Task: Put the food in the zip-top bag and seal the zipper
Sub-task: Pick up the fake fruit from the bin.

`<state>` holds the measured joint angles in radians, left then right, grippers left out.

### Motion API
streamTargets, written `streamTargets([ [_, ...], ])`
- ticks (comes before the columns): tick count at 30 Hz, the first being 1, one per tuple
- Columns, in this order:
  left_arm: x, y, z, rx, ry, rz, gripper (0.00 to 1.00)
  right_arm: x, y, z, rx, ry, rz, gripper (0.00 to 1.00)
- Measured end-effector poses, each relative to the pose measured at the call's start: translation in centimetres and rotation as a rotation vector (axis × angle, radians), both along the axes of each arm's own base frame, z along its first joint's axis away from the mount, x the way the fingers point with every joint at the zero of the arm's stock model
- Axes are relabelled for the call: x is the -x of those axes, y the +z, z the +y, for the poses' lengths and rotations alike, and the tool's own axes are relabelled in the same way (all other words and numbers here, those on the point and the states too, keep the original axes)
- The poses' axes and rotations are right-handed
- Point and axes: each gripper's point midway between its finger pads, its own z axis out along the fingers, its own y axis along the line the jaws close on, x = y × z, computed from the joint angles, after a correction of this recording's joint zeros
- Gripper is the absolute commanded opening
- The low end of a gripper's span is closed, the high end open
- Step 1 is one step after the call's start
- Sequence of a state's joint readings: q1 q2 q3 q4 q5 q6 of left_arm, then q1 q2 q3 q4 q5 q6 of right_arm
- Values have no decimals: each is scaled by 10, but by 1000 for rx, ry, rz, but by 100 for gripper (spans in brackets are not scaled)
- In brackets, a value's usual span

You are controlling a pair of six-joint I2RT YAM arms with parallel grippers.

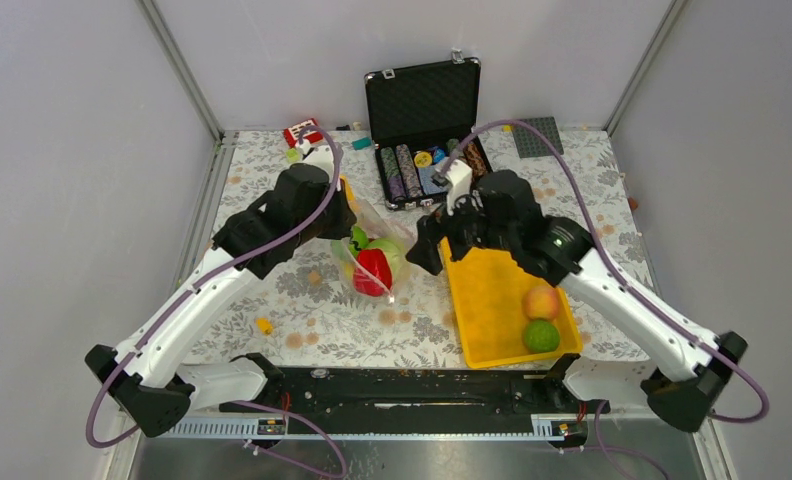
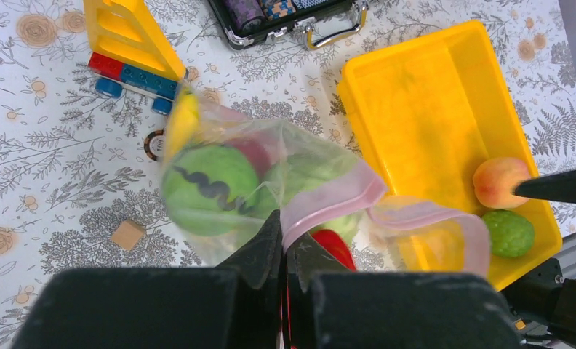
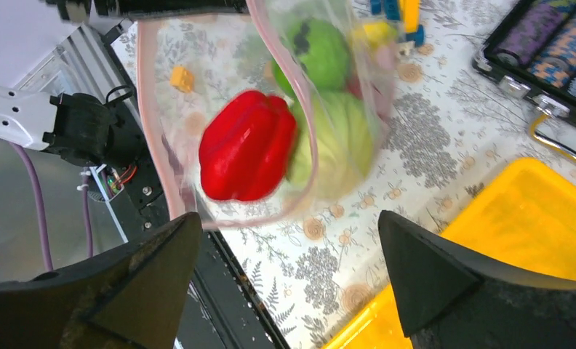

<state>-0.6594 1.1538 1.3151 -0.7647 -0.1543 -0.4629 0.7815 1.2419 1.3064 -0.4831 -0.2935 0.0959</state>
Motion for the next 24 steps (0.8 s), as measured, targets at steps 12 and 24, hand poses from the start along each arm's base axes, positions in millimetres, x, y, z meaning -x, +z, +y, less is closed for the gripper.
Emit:
streamTargets([
  [12,-9,-21,-6,-46,3,56,0,-24,-39,-154,143,-743,73,100],
  [24,-12,-33,-12,-68,-20,86,2,17,-174,-270,595,-1220,428,100],
])
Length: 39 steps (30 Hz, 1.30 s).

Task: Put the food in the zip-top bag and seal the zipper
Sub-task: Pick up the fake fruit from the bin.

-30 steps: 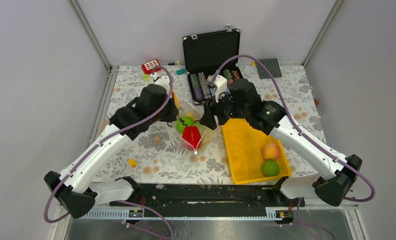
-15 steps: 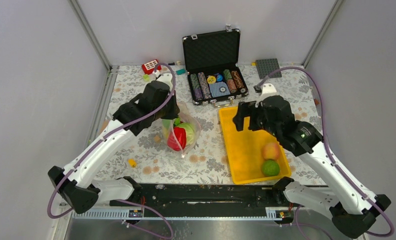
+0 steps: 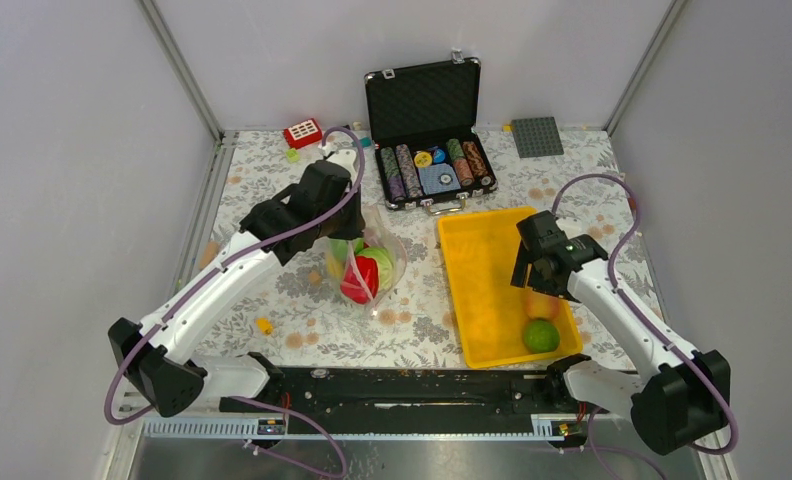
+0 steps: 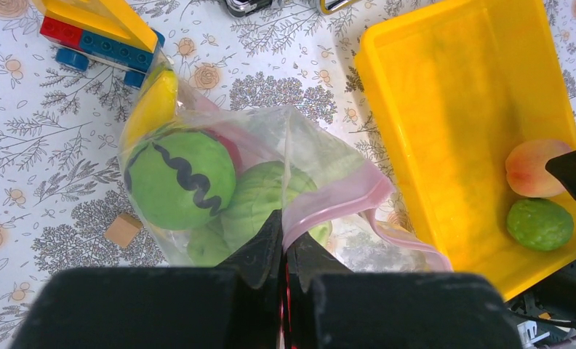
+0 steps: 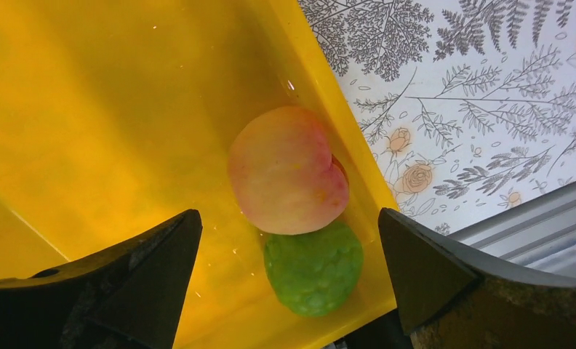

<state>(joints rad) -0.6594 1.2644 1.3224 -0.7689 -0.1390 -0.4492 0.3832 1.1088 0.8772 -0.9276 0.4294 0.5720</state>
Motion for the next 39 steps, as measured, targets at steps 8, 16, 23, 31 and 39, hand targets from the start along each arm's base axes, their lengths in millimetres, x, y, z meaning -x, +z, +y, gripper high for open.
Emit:
streamTargets([
  [8,0,-4,-2,-8,-9,11,1,-3,-25,-6,-1,-106,12,100],
  [16,0,-4,-2,-9,-11,10,1,-8,-44,-14,6,-177,14,100],
  [23,0,-4,-2,-9,-11,10,1,-15,-55,-9,-13,-189,10,99],
  [31,0,-4,-2,-9,-12,10,1,-16,-68,-9,-5,-197,38,78],
  [39,0,-4,-2,-9,-12,10,1,-18,-67,-6,-21,-173,30,46],
])
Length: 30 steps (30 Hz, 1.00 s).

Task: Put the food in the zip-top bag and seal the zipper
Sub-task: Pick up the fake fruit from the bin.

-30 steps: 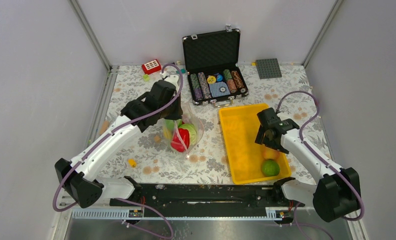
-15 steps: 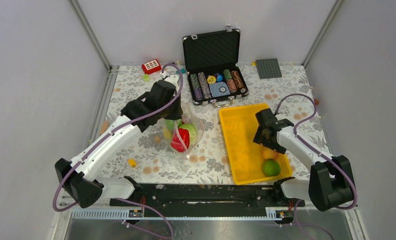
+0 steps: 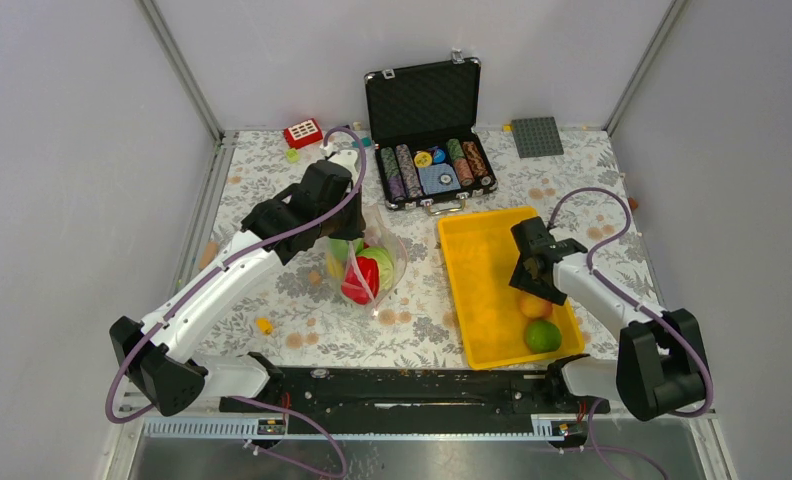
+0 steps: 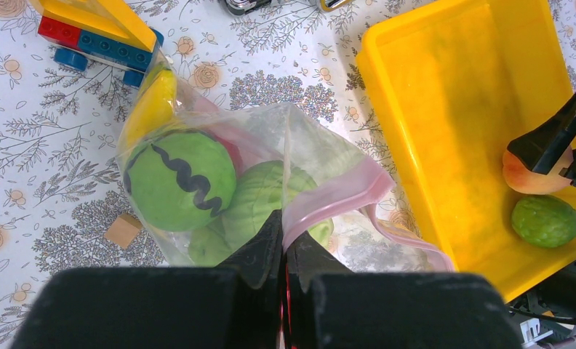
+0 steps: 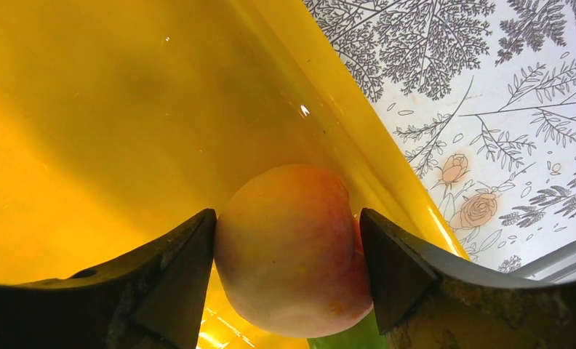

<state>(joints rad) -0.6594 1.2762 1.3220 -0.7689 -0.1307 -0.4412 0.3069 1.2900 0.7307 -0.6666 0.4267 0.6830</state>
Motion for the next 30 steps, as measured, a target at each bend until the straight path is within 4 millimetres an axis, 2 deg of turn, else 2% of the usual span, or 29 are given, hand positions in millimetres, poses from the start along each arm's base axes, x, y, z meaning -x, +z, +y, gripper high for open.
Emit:
streamTargets([
  [3,0,0,0,0,-1,0,1,0,5,2,-14,20,-19,41],
  [7,1,0,-1,4,-5,3,1,-6,18,13,-80,91,-76,38],
  [10,1,0,-2,6,-9,4,1,-12,34,31,-170,182,-145,38],
  [12,1,0,-2,8,-11,6,1,-18,54,50,-264,263,-233,37],
  [14,2,0,-2,9,-13,7,1,-25,80,73,-377,352,-343,34],
  [15,2,0,-3,9,-14,9,1,-28,102,89,-457,415,-429,33],
  [16,2,-1,-3,9,-15,9,1,-31,114,98,-497,450,-478,32],
  [19,2,-2,-4,8,-17,14,0,-33,174,142,-675,639,-688,33],
  [21,1,-4,-4,5,-18,19,0,-25,205,171,-762,777,-772,33],
  [23,1,-6,-5,3,-19,24,0,-8,234,205,-839,936,-817,33],
  [27,1,-6,-5,4,-19,24,0,16,274,256,-939,1173,-874,33],
  [30,1,-6,-5,4,-19,24,0,21,286,285,-961,1267,-872,33],
])
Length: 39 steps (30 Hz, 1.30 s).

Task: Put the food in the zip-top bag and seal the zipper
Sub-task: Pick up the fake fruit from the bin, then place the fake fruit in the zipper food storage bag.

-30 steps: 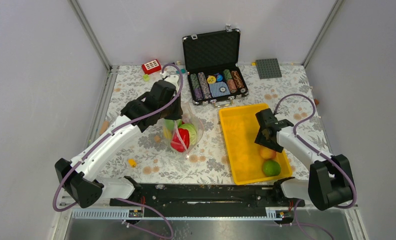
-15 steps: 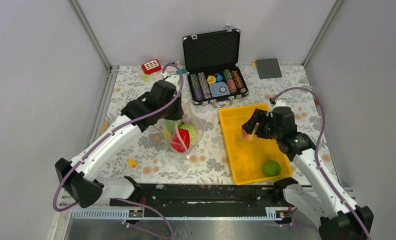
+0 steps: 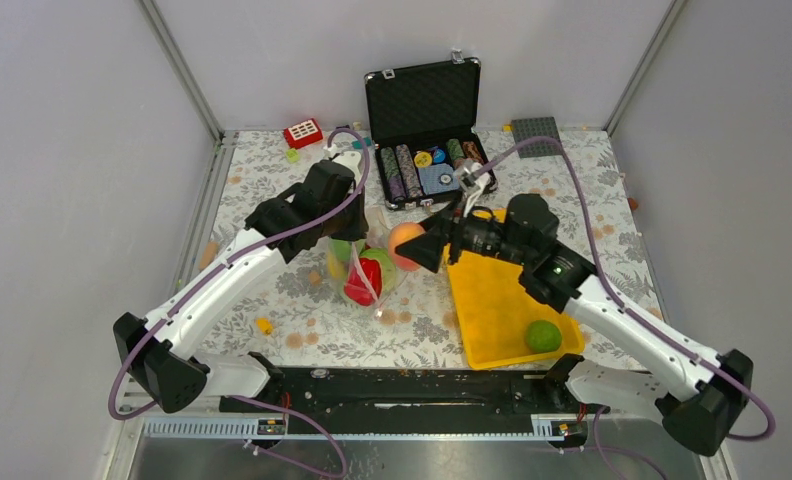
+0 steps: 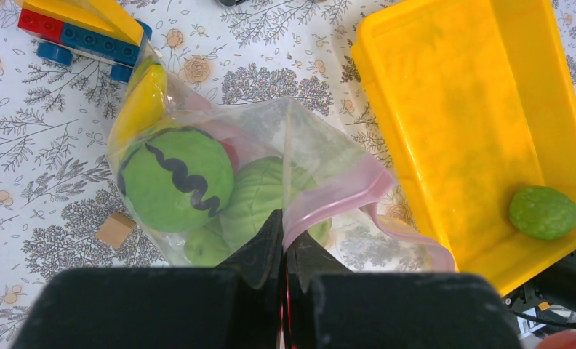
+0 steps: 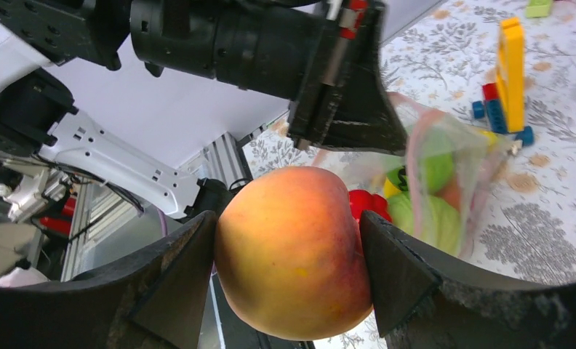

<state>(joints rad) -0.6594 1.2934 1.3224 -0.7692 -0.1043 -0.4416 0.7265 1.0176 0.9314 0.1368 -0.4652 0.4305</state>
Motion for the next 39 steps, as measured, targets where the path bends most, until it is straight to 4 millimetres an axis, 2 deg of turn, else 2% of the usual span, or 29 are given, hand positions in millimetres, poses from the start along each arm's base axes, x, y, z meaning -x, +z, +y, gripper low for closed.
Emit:
streamTargets([
  [3,0,0,0,0,0,0,0,4,-2,23,32,44,-24,33],
  [10,1,1,0,4,-3,0,0,-3,-22,50,146,17,-40,32],
  [13,0,3,1,6,0,-4,0,-13,-36,54,213,-35,-36,32],
  [18,4,12,-1,32,-21,-18,2,-33,-66,48,332,-150,-20,32],
  [23,9,16,-4,52,-53,-19,2,-47,-83,48,431,-245,-27,42],
  [30,11,18,-6,60,-63,-17,2,-58,-79,45,468,-335,-66,74],
  [34,10,20,-6,64,-63,-23,2,-62,-77,44,471,-360,-73,85],
  [36,10,22,-6,66,-63,-25,2,-63,-79,45,476,-361,-72,98],
  [39,10,22,-6,67,-63,-25,2,-62,-79,46,476,-360,-71,100],
])
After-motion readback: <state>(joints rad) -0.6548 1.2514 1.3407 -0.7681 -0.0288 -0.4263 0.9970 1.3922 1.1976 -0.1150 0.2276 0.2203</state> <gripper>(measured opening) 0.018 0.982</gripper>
